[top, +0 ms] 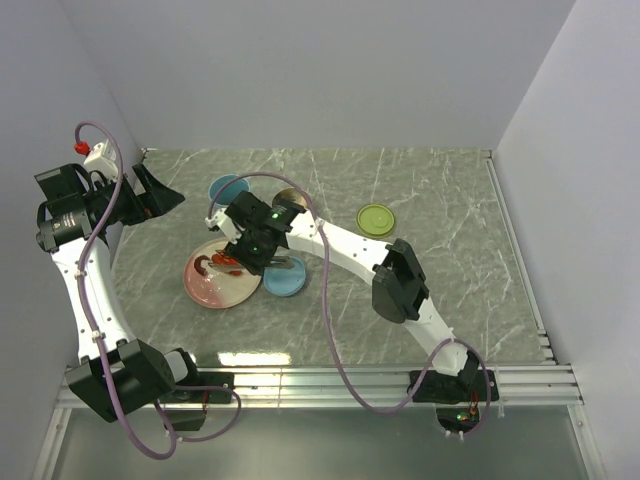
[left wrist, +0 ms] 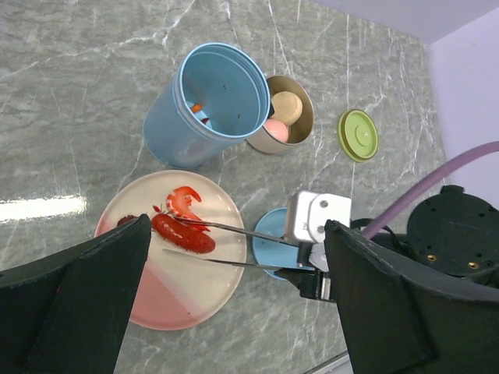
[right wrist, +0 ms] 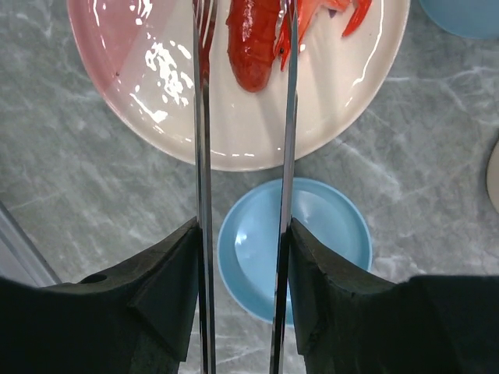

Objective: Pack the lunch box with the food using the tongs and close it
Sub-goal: Pick up the food using the clamp

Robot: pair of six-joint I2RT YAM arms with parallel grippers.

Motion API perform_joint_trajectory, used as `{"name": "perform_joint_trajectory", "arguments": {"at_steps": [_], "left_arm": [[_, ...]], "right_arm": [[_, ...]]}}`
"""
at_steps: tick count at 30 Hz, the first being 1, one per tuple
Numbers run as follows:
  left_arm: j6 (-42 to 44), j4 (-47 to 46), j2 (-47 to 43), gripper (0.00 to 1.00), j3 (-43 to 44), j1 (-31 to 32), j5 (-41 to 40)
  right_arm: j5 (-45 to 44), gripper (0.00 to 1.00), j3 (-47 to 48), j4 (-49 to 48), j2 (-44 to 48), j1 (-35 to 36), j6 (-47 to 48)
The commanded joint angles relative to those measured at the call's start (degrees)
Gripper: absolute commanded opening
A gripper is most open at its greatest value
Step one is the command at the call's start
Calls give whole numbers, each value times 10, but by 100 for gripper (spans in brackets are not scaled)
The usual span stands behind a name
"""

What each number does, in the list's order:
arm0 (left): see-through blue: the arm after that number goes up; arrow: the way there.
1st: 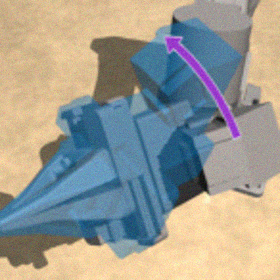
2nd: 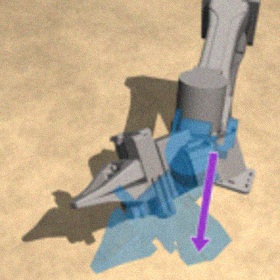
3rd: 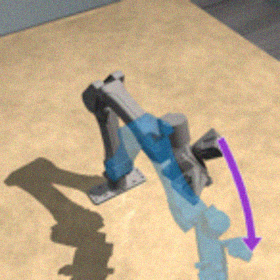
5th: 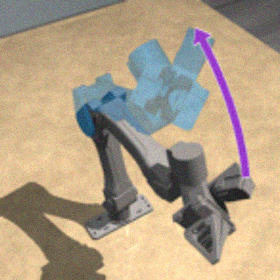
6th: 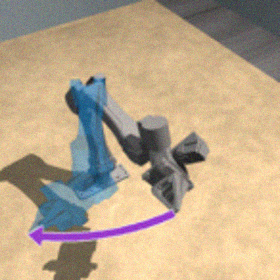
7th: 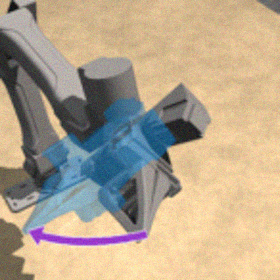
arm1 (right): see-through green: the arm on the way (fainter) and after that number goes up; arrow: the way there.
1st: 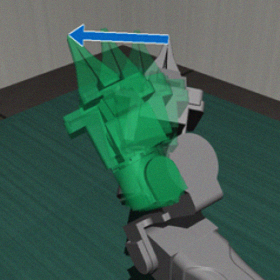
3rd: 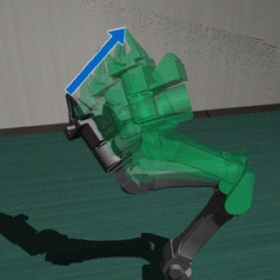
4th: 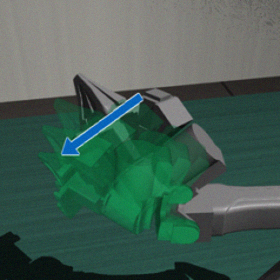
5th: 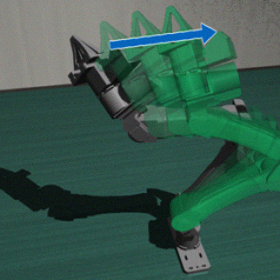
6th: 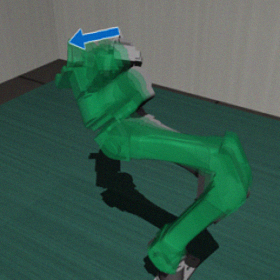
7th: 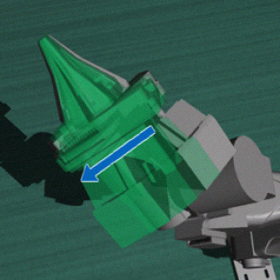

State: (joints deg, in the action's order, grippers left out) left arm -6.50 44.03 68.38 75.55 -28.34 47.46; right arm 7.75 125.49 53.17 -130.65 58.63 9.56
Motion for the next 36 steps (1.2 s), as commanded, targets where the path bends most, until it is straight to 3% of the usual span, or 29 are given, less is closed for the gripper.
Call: {"name": "perform_joint_trajectory", "arguments": {"at_steps": [1, 12, 23, 28, 36], "left_arm": [[13, -5, -18, 99, 2, -3, -2], [12, -9, -19, 99, -4, -4, 3], [5, -17, -20, 99, -8, -5, 7], [7, -15, -18, 99, -4, -5, 8], [-1, -22, -20, 99, -8, -4, 11]], "right_arm": [[2, 52, 28, 3, -10, -1, -9], [45, 44, 2, 26, 32, 1, 7], [48, 45, 15, 62, 14, 7, 22], [59, 25, 13, 53, 30, -1, 16], [118, 11, -84, -85, 165, -54, -24]]}}
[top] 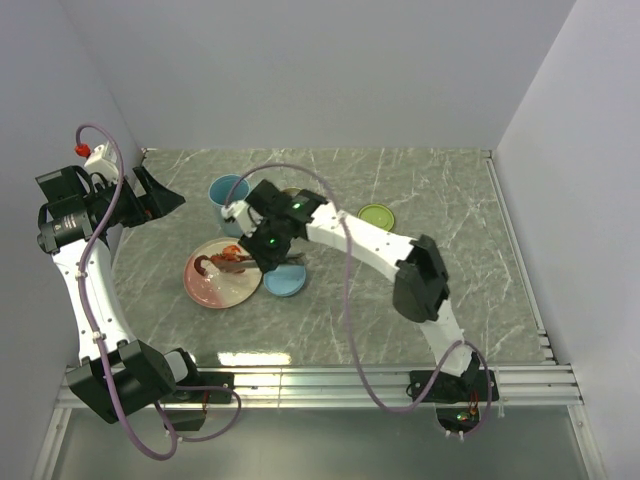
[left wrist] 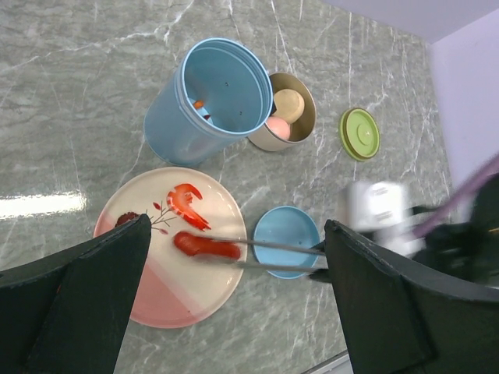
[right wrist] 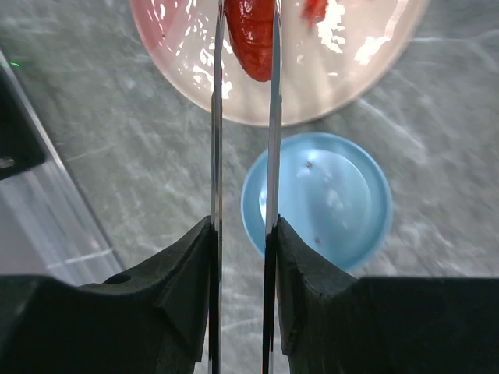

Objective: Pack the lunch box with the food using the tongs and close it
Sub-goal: Pick up the food using the clamp, then place the food into the lunch box

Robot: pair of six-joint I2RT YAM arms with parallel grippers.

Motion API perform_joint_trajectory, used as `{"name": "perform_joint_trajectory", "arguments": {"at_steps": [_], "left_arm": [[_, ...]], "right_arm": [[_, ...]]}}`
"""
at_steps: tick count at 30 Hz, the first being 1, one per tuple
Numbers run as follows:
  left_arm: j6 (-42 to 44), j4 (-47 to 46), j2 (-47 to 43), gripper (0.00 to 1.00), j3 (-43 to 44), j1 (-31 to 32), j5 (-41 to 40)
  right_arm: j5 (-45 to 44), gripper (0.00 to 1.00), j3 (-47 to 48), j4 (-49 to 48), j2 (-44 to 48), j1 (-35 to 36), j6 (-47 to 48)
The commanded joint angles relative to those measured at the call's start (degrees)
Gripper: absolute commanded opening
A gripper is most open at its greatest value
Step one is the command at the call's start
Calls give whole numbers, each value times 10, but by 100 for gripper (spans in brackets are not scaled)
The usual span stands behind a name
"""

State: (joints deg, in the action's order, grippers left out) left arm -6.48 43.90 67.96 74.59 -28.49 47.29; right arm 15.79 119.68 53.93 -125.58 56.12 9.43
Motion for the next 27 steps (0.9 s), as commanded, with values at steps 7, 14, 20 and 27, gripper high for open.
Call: {"name": "perform_joint_trajectory", "arguments": {"at_steps": [7, 14, 20, 27], "left_arm": [[-9, -29, -13, 100, -1, -3, 21], [-9, -29, -13, 99, 0, -2, 19], [-15, -42, -12, 99, -11, -3, 19], [-3, -33, -6, 99, -14, -2, 17]], "right_arm": [[79, 6, -88, -201, 212, -66, -49], [51, 2, -112, -332, 236, -107, -71], [63, 3, -209, -488, 235, -118, -93], [59, 6, -196, -519, 182, -119, -105]]}}
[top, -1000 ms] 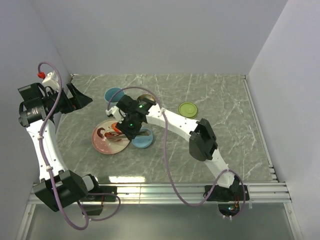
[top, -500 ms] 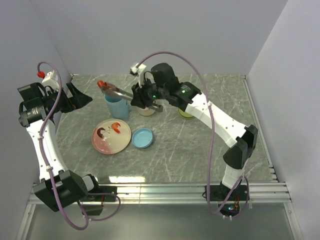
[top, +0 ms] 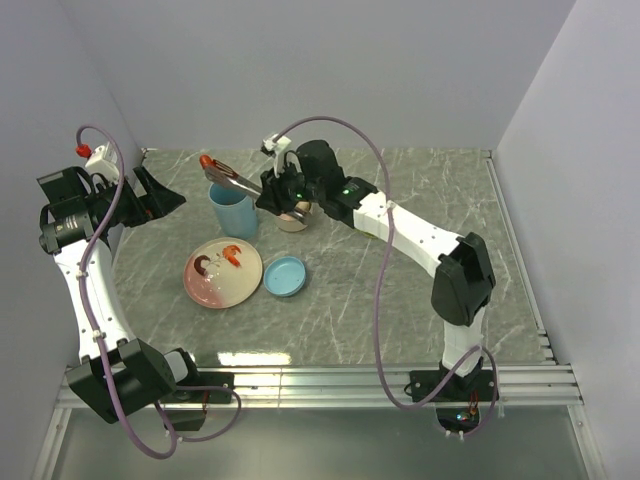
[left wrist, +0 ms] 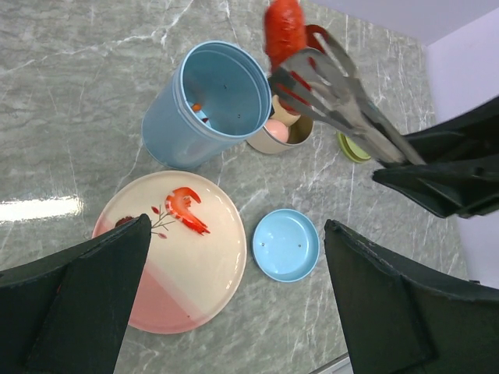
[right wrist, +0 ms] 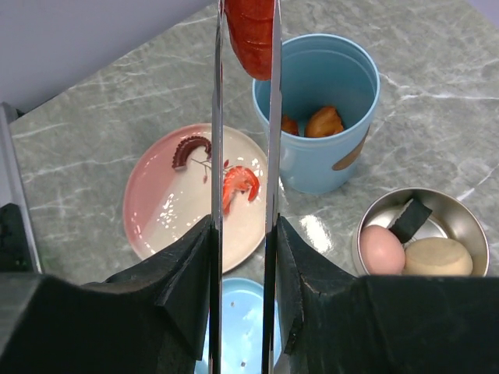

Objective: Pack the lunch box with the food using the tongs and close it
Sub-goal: Place the food into the lunch box

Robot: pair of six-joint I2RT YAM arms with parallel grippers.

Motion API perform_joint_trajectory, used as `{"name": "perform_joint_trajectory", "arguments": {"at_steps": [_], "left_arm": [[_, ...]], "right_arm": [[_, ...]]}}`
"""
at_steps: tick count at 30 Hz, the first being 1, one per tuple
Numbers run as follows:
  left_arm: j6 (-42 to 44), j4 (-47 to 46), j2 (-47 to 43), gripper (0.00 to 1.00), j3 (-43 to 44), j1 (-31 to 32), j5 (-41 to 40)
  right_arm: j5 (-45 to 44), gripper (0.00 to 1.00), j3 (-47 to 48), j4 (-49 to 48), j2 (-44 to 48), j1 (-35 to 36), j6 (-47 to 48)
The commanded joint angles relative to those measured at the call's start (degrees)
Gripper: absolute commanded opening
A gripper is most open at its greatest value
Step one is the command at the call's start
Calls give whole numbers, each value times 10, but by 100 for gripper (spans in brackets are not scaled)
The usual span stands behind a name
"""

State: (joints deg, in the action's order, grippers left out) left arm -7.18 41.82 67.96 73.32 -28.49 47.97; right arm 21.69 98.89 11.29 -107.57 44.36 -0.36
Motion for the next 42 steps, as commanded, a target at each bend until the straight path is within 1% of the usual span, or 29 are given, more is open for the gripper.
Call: {"name": "perform_joint_trajectory", "arguments": {"at_steps": [1, 6, 11, 15, 20, 21, 23, 25, 26, 28, 29, 34, 37, 40, 42], "left_arm": [[5, -11, -6, 99, -1, -2, 10], [9, -12, -6, 99, -5, -3, 6], [11, -13, -5, 99, -7, -3, 6], [11, -13, -1, 99, -5, -4, 7], [26, 3, 1, 99, 7, -6, 0], [27, 4, 0, 99, 7, -5, -2], [28, 7, 1, 99, 7, -6, -2], [25, 5, 2, 99, 6, -6, -2], [24, 4, 2, 99, 7, -6, -2], [20, 3, 2, 99, 9, -6, 0], [19, -1, 2, 100, 9, -7, 1], [9, 2, 11, 99, 22, -6, 5], [9, 5, 7, 99, 28, -6, 2], [12, 6, -6, 99, 24, -8, -2], [11, 8, -11, 99, 24, -7, -2]], "right_arm": [[-5, 6, 14, -97, -9, -1, -6], [-11, 9, 27, -89, -34, -1, -4], [-21, 13, 14, -85, -41, -1, -2], [-24, 18, 17, -76, -52, -1, 17], [-28, 25, 24, -70, -69, -1, 12], [-29, 31, 22, -71, -68, -1, 8], [-30, 39, 15, -76, -63, -1, 5], [-28, 44, 16, -68, -58, -1, 4], [-28, 49, 20, -63, -57, -1, 4], [-24, 52, 24, -47, -45, -1, 4], [-20, 54, 27, -43, -40, -1, -12], [-21, 55, 44, 1, -13, 1, -13], [-2, 51, 56, 59, 5, 1, -4], [23, 48, 38, 100, 46, 8, -2], [13, 48, 6, 119, 76, 27, 24]]}}
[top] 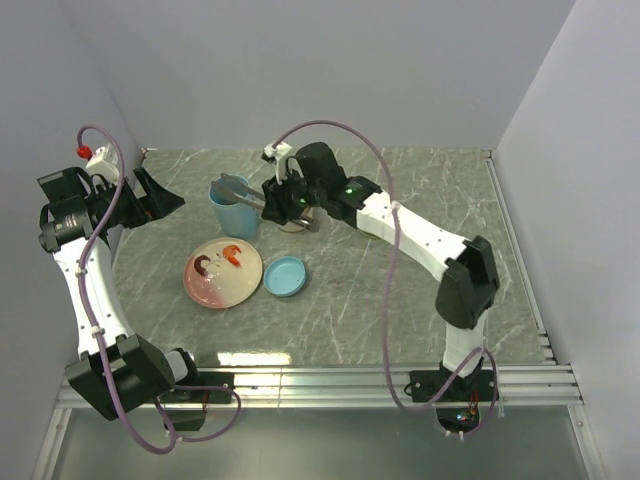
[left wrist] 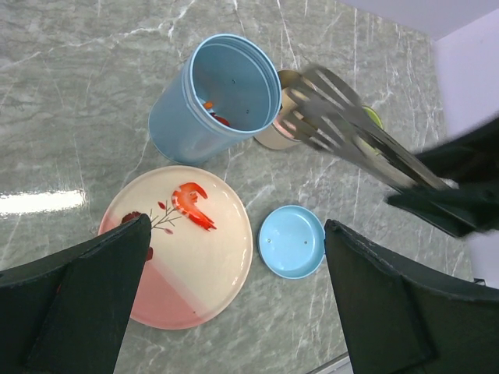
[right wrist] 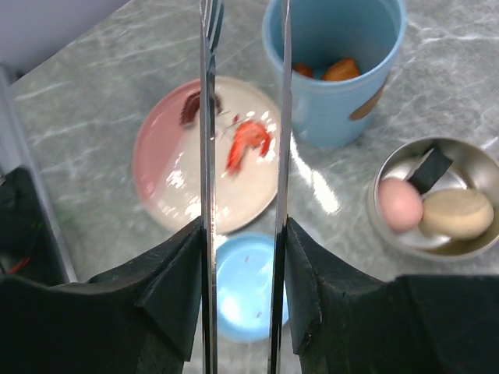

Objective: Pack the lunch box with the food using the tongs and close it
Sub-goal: Place the food into the lunch box, then pick up the food using the clamp

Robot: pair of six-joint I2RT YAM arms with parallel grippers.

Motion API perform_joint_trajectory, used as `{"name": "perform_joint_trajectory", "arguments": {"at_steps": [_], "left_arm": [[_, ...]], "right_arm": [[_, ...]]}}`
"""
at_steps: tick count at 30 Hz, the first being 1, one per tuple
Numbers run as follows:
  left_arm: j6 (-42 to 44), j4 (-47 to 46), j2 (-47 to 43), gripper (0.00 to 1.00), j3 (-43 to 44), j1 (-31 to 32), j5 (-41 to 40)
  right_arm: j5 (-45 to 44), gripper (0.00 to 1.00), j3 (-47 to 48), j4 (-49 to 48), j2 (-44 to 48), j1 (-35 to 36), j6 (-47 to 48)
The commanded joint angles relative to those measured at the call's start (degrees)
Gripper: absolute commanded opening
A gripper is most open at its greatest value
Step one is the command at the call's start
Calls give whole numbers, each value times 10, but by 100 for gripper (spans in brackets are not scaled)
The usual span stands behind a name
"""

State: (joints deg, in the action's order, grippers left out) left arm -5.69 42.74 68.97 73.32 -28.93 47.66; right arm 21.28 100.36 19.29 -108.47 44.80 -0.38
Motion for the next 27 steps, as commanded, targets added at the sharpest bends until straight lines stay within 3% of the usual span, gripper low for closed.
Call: {"name": "perform_joint_trajectory", "arguments": {"at_steps": [1, 7, 18, 27], "left_arm": [[-5, 0, -23, 100, 23, -3, 3], [-17, -10, -31, 100, 14, -3, 6], [-13, -8, -23, 99, 11, -3, 2], [-13, -16, -9, 99, 4, -3, 6]], "right_arm": [[12, 48, -16, 61, 91, 29, 29], [-39, 47, -59, 118, 92, 82, 38], [-78, 44, -129, 75, 34, 88, 14], [-76, 49, -128, 58, -12, 87, 11]]}}
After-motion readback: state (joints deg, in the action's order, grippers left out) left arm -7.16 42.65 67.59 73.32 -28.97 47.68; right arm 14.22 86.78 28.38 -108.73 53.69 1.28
